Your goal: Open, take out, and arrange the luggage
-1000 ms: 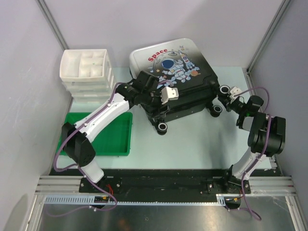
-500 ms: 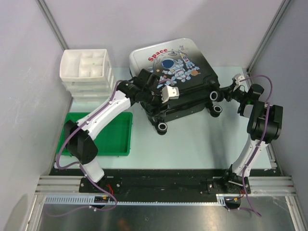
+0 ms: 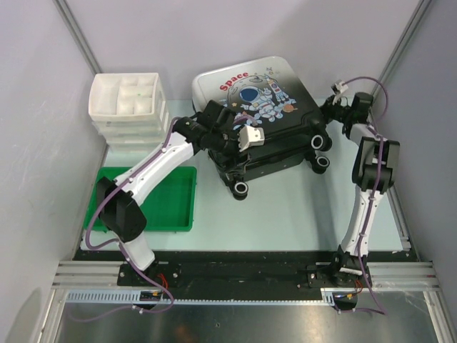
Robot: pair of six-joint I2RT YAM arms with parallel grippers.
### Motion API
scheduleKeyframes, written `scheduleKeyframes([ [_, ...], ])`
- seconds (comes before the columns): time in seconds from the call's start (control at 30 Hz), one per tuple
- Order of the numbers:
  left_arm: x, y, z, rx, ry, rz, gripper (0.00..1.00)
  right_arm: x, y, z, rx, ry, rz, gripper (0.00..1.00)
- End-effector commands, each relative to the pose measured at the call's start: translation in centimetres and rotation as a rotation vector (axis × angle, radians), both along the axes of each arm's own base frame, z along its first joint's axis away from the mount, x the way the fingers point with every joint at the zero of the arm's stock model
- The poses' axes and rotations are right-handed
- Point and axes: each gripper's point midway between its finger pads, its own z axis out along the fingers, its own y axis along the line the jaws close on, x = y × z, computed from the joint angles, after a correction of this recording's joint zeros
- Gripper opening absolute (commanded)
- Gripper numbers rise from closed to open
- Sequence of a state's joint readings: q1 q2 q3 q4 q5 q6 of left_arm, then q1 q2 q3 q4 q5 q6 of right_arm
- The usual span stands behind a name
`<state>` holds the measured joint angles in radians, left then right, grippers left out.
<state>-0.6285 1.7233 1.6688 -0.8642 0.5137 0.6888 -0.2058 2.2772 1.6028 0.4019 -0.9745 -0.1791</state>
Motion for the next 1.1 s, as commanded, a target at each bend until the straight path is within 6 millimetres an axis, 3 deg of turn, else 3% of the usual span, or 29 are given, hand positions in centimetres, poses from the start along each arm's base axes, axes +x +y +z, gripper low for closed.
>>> scheduleKeyframes([
  [0.0,6.5,6.8,-3.3,0.177,-0.029,0.265,0.77,3.0,-0.9,-4.0,0.085,0.356,-0.122,0.0],
  [0.03,5.9,6.0,-2.0,0.132,-0.023,0.26,0.79,2.8,-0.5,-2.8,0.115,0.404,-0.107,0.01],
  [0.13,4.7,4.0,1.2,0.038,-0.028,0.238,0.89,1.1,-0.4,-2.1,0.159,0.468,-0.112,0.15],
  [0.2,3.8,3.3,4.2,-0.032,-0.053,0.229,0.93,0.3,-0.6,-1.4,0.171,0.476,-0.129,0.27],
  [0.23,3.2,2.7,5.1,-0.062,-0.038,0.233,0.95,0.0,-0.9,0.3,0.167,0.448,-0.138,0.33],
  [0.27,2.6,2.3,7.1,-0.112,-0.048,0.221,0.99,-0.6,-1.0,-0.1,0.167,0.467,-0.147,0.46],
  [0.4,1.5,2.3,11.6,-0.25,-0.021,0.243,1.0,-2.0,-1.9,1.4,0.16,0.494,-0.186,0.63],
  [0.43,1.9,3.0,12.4,-0.289,0.011,0.292,1.0,-2.0,-3.0,1.8,0.16,0.491,-0.218,0.65],
  [0.47,1.8,3.0,13.5,-0.334,0.019,0.288,1.0,-2.1,-3.3,3.0,0.164,0.475,-0.227,0.81],
  [0.57,2.6,4.3,15.8,-0.416,0.032,0.376,1.0,-2.2,-5.3,5.4,0.196,0.477,-0.282,0.93],
  [0.67,3.5,5.8,16.7,-0.478,0.069,0.456,1.0,-2.8,-6.6,7.3,0.16,0.497,-0.331,0.95],
  [0.87,5.2,8.6,16.2,-0.503,0.066,0.646,1.0,-7.0,-5.9,11.9,0.043,0.489,-0.318,0.95],
  [0.93,6.3,9.8,15.5,-0.501,0.072,0.781,1.0,-8.6,-4.6,13.7,-0.006,0.462,-0.297,0.96],
  [1.07,7.4,11.3,14.2,-0.496,0.095,0.909,1.0,-11.3,-1.0,13.9,-0.131,0.473,-0.23,0.97],
])
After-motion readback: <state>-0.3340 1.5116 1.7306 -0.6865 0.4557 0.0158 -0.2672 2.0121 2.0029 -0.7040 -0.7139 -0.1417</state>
